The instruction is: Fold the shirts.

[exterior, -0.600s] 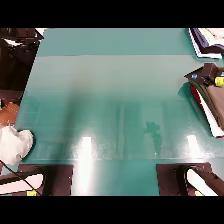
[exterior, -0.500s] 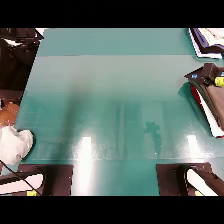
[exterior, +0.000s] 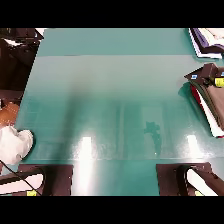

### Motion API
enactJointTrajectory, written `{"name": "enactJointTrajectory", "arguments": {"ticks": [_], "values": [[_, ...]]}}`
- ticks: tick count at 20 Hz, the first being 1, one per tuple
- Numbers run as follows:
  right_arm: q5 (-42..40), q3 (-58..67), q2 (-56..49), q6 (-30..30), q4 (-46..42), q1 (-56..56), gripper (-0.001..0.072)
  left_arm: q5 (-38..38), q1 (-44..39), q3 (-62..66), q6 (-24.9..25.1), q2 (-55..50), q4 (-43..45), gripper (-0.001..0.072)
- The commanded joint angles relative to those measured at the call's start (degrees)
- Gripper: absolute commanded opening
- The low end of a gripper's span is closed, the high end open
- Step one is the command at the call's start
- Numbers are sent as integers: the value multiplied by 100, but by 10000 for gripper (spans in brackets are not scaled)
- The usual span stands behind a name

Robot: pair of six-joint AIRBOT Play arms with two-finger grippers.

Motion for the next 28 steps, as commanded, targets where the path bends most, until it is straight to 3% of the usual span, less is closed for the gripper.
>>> {"name": "enactJointTrajectory", "arguments": {"ticks": [1, 4, 7, 11, 16, 17, 18, 19, 22, 28], "values": [[4, -2, 4, 2, 0, 4, 21, 238, 4, 2, -7, 0, -46, 24], [7, -2, 4, 2, 0, 4, 21, 208, 4, 2, 39, 0, -79, 25], [0, -2, 4, 2, 2, 4, 20, -863, 2, 0, -304, 57, 249, 23], [-22, -2, 4, -68, 0, 4, 21, -1674, -61, -520, -472, 629, 2627, 23], [-109, -13, 2, -238, 4, 4, 21, -1818, -61, -2815, -673, 1875, 3567, 25], [-98, -13, 4, -280, 2, 4, 21, -1821, -61, -3390, -745, 2122, 3818, 161], [-83, -13, 4, -334, 0, 4, 21, -1805, -61, -3906, -890, 2323, 4052, 505], [-70, -13, 4, -367, 0, 4, 21, -1773, -59, -4419, -1095, 2498, 4330, 646], [-59, -13, 4, -369, 2, 4, 21, -1615, 310, -5567, -1360, 2776, 4538, 646], [2, -13, 4, -428, 4, 4, 21, -887, 1591, -6719, -1373, 2778, 4505, 646]]}}
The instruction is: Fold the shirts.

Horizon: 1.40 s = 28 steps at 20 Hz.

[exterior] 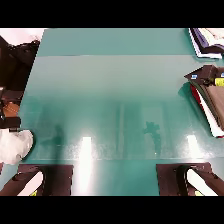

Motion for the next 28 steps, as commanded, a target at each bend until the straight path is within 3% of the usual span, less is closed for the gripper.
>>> {"name": "enactJointTrajectory", "arguments": {"ticks": [1, 7, 8, 10, 13, 16, 20, 23, 28], "values": [[31, -2, 4, -28, 2, 7, 21, 595, 651, -643, -63, 52, 22, 646], [37, -2, 4, -26, 50, 7, 21, 1412, 879, -1165, -50, 50, -348, 645], [37, -2, 4, -26, 52, 7, 21, 1438, 876, -1163, -61, 50, -352, 602], [37, -2, 4, -24, 52, 7, 21, 1480, 879, -1163, -35, 50, -354, 23], [26, 0, 4, -24, 55, 7, 21, 1491, 857, -901, -35, 52, -597, 23], [-79, 4, 7, -24, 101, 4, 21, 1471, 444, 293, 299, 57, -1224, 23], [-350, 11, 9, -24, 813, -7, 21, 1443, -664, 2540, 1191, 55, -3040, 23], [-645, 15, 9, -24, 1392, -7, 21, 1451, -1510, 3467, 1456, 48, -4133, 22], [-946, 168, 2, -24, 1727, -7, 21, 1410, -2815, 3626, 1609, -299, -4548, 22]]}}
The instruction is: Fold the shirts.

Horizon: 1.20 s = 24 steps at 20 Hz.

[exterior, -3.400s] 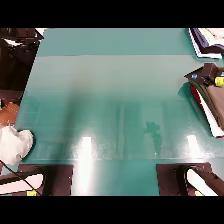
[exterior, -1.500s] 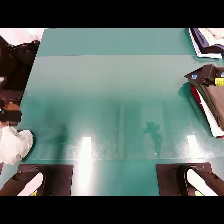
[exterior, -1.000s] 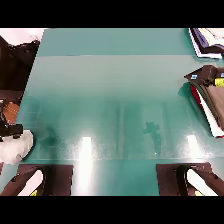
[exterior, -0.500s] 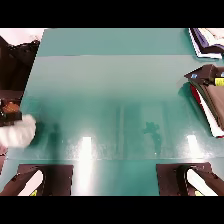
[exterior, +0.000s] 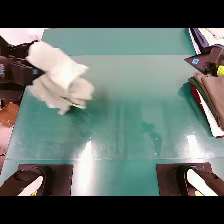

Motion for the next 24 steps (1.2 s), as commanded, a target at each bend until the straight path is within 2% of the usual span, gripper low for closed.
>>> {"name": "enactJointTrajectory", "arguments": {"ticks": [1, 4, 8, 9, 10, 11, 15, 17, 21, 24], "values": [[-223, 232, -2, 2, 199, -2, 21, 15, -925, 240, 345, -404, -461, 23], [-271, 693, -2, 0, 177, -2, 21, 328, -1320, 240, 520, -1196, -483, 23], [-271, 1143, -2, 2, -17, -2, 21, 1436, -1357, 448, 708, -2315, -350, 25], [-225, 1209, 0, 2, -131, -2, 21, 1521, -1270, 621, 699, -2485, -229, 119], [-157, 1255, 0, 2, -214, -2, 21, 1467, -1145, 800, 632, -2581, -197, 404], [-111, 1274, 2, 4, -313, -2, 21, 1318, -979, 911, 501, -2594, -181, 522], [33, 1268, -2, 2, -575, -2, 21, -382, -153, 859, 243, -2566, -208, 521], [24, 1268, -13, 4, -570, -2, 21, -704, 20, 286, 203, -2490, -273, 521], [74, 1266, -13, 4, -575, -2, 21, 372, 17, -2024, 98, -1788, -444, 521], [85, 1266, -15, 4, -573, -2, 21, 918, 17, -3244, 92, -1484, -452, 521]]}}
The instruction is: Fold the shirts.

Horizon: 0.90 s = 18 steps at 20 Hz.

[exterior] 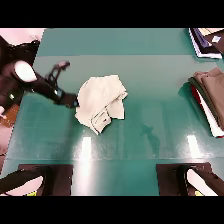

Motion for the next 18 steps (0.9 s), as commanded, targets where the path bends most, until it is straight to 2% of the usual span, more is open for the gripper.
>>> {"name": "enactJointTrajectory", "arguments": {"ticks": [1, 5, 8, 9, 10, 13, 15, 18], "values": [[39, 4, -2, 2, -20, -2, 21, 649, 39, -1360, -50, 302, -107, 521], [133, 4, -2, 2, -17, -2, 21, 1469, 39, -1821, 28, 295, -627, 521], [267, 7, -2, 4, -20, -2, 21, 1515, 39, -1847, 68, 291, -654, 519], [293, 4, -2, 4, -20, -2, 21, 1508, 39, -1867, 70, 291, -651, 466], [299, 7, -2, 4, -20, -2, 21, 1515, 39, -1888, 70, 291, -656, 320], [372, 7, -2, 4, -20, -2, 21, 1578, 39, -1893, 70, 291, -669, 31], [437, 4, -2, 2, -20, -2, 21, 1554, 39, -1862, 68, 304, -667, 23], [584, -90, 2, 2, -17, 39, 21, 632, 42, -881, 79, 356, -525, 23]]}}
